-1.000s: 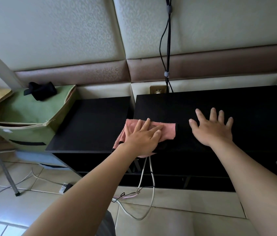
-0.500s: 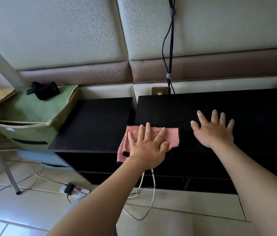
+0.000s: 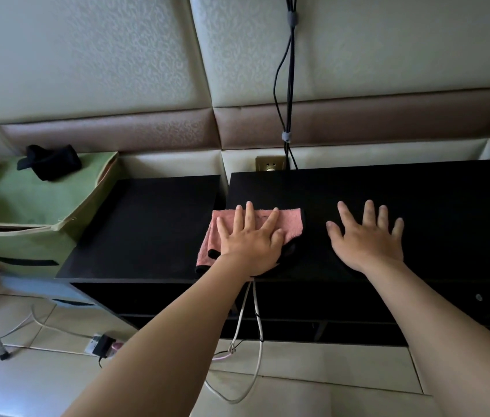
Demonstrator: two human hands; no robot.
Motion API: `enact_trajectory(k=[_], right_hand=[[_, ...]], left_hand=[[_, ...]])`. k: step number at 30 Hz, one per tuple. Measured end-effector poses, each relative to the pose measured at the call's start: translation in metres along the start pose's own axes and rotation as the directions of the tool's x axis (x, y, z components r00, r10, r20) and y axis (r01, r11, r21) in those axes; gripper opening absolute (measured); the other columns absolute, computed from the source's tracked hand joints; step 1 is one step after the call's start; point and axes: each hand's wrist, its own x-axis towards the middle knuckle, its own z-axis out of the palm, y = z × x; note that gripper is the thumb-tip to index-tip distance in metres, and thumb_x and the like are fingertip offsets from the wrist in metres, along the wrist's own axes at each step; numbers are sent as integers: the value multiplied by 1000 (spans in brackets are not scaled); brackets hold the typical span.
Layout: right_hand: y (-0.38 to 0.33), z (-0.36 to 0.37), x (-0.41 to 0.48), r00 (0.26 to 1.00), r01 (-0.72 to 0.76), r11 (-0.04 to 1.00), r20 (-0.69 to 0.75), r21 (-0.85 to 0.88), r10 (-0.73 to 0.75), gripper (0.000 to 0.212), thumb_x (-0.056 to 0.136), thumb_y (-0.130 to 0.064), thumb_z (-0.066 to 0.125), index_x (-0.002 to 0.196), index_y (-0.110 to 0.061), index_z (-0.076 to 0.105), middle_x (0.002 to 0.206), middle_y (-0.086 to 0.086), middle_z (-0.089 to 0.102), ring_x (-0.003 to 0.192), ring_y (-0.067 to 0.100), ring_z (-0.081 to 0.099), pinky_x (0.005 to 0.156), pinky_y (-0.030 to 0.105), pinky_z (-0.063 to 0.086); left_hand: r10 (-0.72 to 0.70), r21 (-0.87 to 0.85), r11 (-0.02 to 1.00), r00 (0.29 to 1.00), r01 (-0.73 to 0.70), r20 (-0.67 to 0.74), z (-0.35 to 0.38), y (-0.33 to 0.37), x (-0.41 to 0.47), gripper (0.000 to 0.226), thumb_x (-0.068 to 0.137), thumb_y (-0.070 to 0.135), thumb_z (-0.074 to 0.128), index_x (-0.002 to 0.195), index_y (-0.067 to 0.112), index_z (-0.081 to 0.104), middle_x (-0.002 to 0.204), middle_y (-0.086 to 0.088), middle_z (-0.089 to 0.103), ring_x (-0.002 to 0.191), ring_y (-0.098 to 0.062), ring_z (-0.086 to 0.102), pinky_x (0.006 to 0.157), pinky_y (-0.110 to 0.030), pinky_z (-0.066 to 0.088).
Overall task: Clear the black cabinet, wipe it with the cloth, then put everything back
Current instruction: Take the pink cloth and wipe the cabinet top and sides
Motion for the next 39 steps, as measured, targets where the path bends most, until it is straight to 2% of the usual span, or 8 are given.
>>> enact_trajectory(k=[12, 24, 30, 39], right_hand=[[-1, 4, 5, 999, 23, 1000, -25, -8, -23, 69, 95, -72, 3, 157, -45, -8, 169, 12, -7, 154, 36, -11, 122, 60, -2], [-3, 5, 8, 1000, -5, 1000, -21, -3, 5, 69, 94, -72, 4, 156, -47, -11, 169, 9, -10, 154, 33, -14, 122, 59, -4], [-5, 0, 9, 1000, -25, 1000, -10, -1, 25, 69, 94, -73, 9, 157, -47, -4, 169, 9, -6, 155, 34, -9, 122, 61, -2], [-4, -1, 8, 1000, -16, 1000, -7, -1, 16, 67, 95, -72, 10, 157, -47, 0, 169, 11, -3, 154, 37, -6, 121, 62, -1]], left_hand=[[-1, 31, 1000, 1000, 2, -31, -22, 0, 107, 60, 98, 61, 7, 155, 48, -7, 168, -10, -14, 154, -31, -16, 114, -70, -10], [8, 23, 1000, 998, -6, -70, -31, 0, 161, 60, 97, 60, 9, 156, 49, 1, 168, -9, -10, 154, -31, -12, 114, -70, -10], [14, 32, 999, 998, -12, -61, -26, 3, 138, 61, 97, 60, 7, 156, 48, -3, 168, -9, -13, 154, -31, -13, 114, -71, -10], [63, 32, 998, 998, -62, -26, 1, 21, 20, 64, 94, 67, 6, 155, 50, -6, 168, -9, -15, 153, -31, -18, 113, -71, -11]])
